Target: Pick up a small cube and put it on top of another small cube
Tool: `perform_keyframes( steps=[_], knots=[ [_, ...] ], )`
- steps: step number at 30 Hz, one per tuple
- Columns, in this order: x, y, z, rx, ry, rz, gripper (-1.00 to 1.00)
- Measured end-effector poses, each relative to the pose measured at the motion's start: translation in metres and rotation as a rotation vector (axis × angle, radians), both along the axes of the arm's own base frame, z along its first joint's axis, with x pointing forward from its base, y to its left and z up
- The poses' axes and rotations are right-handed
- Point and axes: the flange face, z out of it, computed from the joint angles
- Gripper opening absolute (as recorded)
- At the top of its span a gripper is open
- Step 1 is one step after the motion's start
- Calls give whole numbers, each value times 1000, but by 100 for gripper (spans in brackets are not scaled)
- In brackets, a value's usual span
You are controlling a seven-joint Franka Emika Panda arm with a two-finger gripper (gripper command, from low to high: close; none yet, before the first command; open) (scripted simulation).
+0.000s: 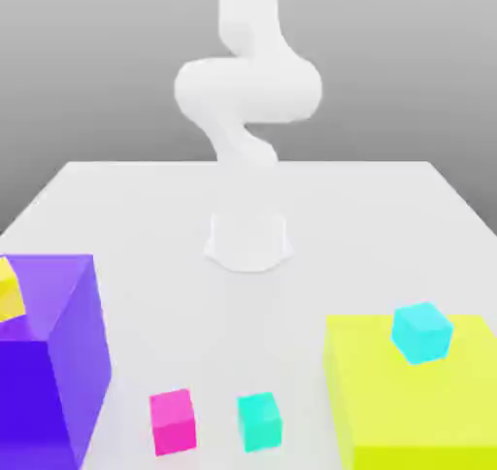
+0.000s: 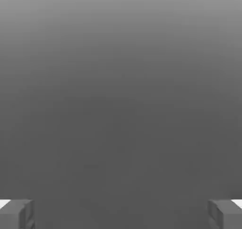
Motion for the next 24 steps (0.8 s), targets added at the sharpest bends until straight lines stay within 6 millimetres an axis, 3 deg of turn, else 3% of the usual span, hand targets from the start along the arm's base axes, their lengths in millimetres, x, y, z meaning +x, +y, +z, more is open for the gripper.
perform_keyframes(
  steps=[6, 12, 18, 24],
  knots=[
    [57, 2, -90, 101, 135, -216, 0],
    [93, 0, -186, 193, 256, -429, 0],
    [107, -3, -284, 282, 370, -646, 0],
    [100, -2, -379, 370, 482, -867, 0]
  ],
)
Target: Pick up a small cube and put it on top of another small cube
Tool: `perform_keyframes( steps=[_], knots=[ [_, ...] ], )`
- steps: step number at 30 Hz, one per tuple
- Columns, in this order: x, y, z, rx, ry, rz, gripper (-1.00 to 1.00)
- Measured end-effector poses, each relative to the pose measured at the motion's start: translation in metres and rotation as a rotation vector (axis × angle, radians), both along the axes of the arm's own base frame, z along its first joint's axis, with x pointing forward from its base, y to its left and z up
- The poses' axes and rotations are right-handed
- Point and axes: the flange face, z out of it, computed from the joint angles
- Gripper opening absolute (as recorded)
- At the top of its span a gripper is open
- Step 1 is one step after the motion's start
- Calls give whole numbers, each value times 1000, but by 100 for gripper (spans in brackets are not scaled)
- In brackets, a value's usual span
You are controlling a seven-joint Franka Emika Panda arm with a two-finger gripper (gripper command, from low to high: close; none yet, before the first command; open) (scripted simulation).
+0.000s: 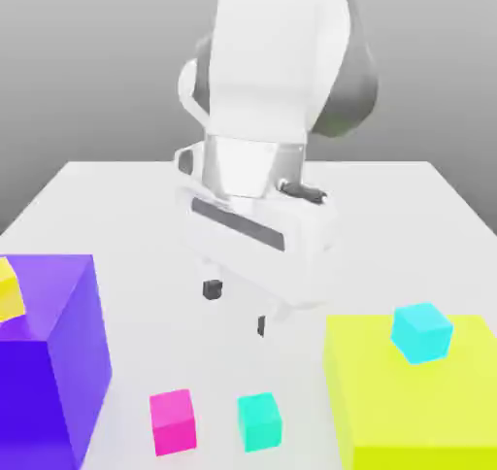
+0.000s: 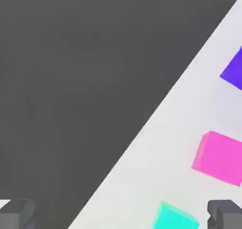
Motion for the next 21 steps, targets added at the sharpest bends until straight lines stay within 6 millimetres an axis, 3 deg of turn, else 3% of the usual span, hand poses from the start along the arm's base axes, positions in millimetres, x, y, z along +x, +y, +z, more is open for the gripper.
perform_keyframes(
  steps=[7, 12, 13, 19, 21],
  knots=[
    [-29, 10, -99, 93, 136, -251, 0],
    [-32, 12, -158, 105, 151, -282, 0],
    [-33, 12, -168, 104, 152, -282, -100],
    [-33, 12, -172, 104, 150, -282, -100],
    [-32, 12, -161, 105, 149, -283, -100]
  ],
)
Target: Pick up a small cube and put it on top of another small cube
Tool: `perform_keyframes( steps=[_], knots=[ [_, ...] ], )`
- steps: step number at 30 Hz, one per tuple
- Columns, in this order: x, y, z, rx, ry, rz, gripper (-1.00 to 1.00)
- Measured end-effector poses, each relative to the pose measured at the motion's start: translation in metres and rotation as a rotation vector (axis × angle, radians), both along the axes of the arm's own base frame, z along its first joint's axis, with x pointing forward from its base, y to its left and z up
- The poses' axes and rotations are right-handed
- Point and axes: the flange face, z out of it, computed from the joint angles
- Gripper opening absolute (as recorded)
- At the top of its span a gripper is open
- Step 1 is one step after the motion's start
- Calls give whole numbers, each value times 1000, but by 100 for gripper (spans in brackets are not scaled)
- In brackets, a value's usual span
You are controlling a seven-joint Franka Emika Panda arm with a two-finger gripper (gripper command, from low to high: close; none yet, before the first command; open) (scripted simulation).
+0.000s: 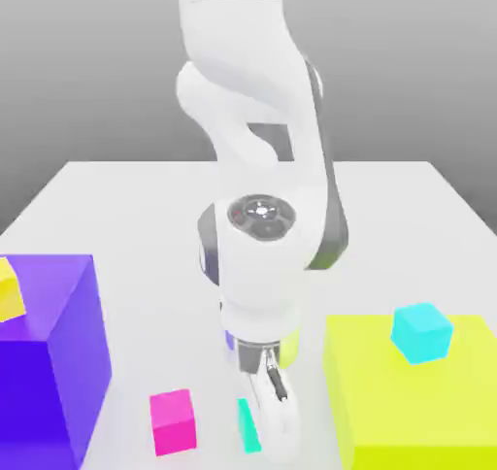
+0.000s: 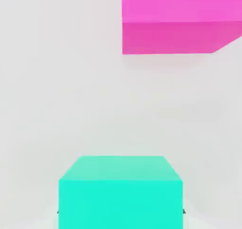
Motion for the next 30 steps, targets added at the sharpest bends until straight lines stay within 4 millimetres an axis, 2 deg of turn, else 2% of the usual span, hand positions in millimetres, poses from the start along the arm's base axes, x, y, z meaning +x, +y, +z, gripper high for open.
perform_keyframes(
  steps=[5, 10, 14, 16, 19, 20, 25, 26, 28, 30],
  knots=[
    [0, -5, 51, -3, 1, -27, -100],
    [4, -54, 80, -2, 1, -347, -100],
    [1, -103, 101, -2, 2, -635, -100],
    [2, -109, 92, -2, 1, -685, -100],
    [2, -110, 60, -1, 1, -697, -100],
    [1, -109, 48, -1, 2, -697, 100],
    [1, -109, 48, -1, 2, -697, 100],
    [1, -109, 42, -1, 3, -697, 100],
    [2, -110, 54, -2, 3, -699, 100],
    [2, -110, 75, -2, 3, -699, 100]
  ],
)
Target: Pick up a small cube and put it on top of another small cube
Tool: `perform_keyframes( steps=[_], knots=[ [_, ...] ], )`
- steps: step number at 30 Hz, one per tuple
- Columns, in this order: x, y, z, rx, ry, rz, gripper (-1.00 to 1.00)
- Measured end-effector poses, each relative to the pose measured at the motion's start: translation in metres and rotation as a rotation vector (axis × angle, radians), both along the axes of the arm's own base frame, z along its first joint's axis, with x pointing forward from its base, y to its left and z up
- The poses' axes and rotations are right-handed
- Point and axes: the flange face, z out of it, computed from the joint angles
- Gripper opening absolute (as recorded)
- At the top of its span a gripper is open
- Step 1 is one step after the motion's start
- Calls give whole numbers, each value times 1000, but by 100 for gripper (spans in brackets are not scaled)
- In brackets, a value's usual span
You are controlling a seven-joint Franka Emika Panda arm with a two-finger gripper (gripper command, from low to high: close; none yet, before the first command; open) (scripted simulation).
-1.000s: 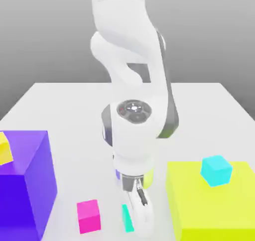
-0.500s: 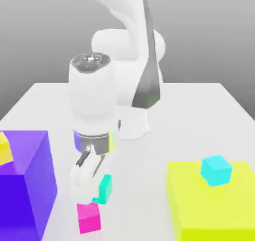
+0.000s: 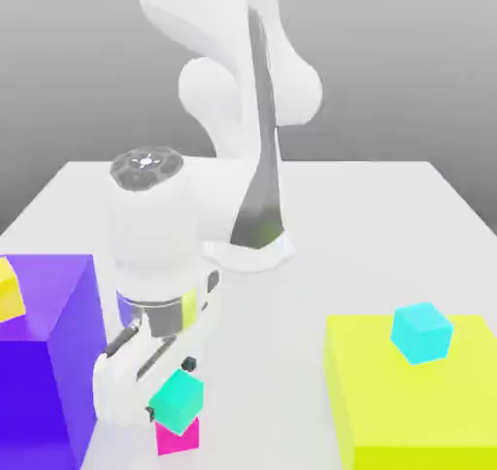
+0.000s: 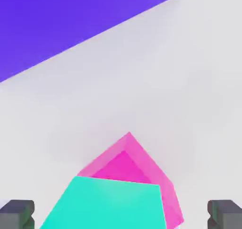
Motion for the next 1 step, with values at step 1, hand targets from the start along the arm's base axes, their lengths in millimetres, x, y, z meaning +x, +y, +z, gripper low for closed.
perform_keyframes(
  steps=[1],
  knots=[
    [0, 0, 11, 0, 0, 0, 100]
  ],
)
